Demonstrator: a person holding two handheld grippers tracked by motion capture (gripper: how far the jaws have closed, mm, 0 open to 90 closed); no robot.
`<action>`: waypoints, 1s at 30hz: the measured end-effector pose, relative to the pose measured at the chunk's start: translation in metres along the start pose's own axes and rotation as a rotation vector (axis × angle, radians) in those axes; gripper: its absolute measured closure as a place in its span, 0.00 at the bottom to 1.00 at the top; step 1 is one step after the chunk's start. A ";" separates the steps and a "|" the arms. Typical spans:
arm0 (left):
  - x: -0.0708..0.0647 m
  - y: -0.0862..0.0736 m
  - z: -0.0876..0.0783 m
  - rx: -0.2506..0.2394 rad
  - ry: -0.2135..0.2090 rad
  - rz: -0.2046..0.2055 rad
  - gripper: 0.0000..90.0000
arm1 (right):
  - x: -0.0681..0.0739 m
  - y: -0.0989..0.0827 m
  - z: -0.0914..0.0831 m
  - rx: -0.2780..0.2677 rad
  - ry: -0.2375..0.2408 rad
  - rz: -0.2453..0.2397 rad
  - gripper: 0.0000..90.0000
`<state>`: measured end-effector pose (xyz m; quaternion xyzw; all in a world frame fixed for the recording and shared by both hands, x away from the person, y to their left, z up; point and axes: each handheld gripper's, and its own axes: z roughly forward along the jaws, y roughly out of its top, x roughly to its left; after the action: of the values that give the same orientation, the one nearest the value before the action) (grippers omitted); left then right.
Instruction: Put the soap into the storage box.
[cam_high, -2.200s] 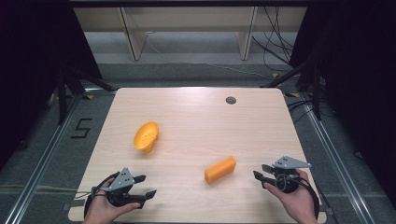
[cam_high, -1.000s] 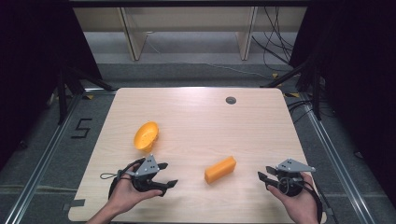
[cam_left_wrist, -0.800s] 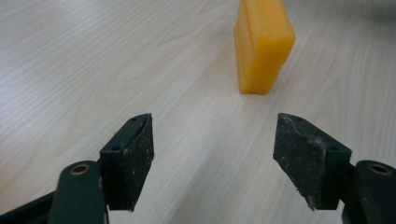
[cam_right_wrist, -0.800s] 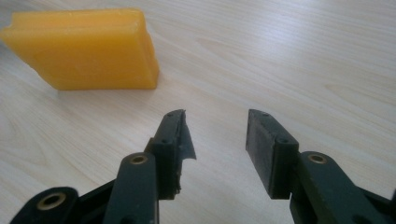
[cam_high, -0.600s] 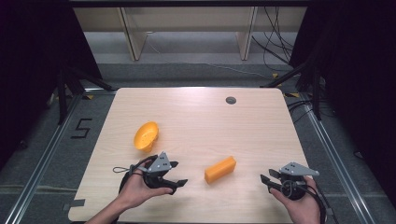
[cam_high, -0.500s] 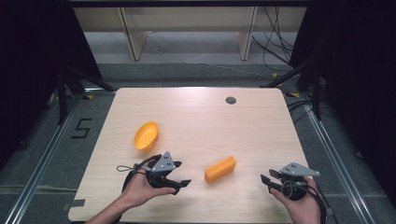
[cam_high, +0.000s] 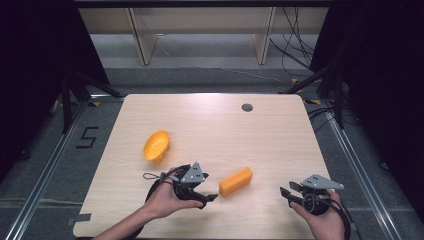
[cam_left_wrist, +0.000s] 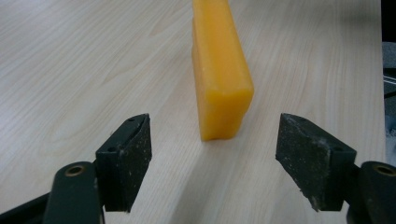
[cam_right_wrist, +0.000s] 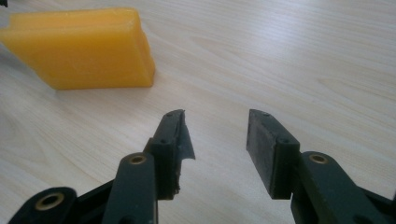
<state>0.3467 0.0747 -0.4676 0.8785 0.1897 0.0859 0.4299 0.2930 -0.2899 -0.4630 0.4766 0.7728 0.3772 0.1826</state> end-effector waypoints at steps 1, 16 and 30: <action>0.000 0.002 0.001 0.006 0.004 0.003 0.29 | 0.000 0.000 0.000 0.000 0.001 0.001 0.63; -0.009 0.018 0.028 0.060 -0.025 0.025 0.29 | 0.000 0.000 0.000 0.002 0.005 0.000 0.63; -0.010 0.023 0.048 0.092 -0.002 0.023 0.29 | -0.001 0.000 0.000 -0.005 -0.009 -0.014 0.63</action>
<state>0.3588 0.0229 -0.4790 0.8996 0.1828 0.0811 0.3883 0.2930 -0.2911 -0.4629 0.4722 0.7744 0.3757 0.1900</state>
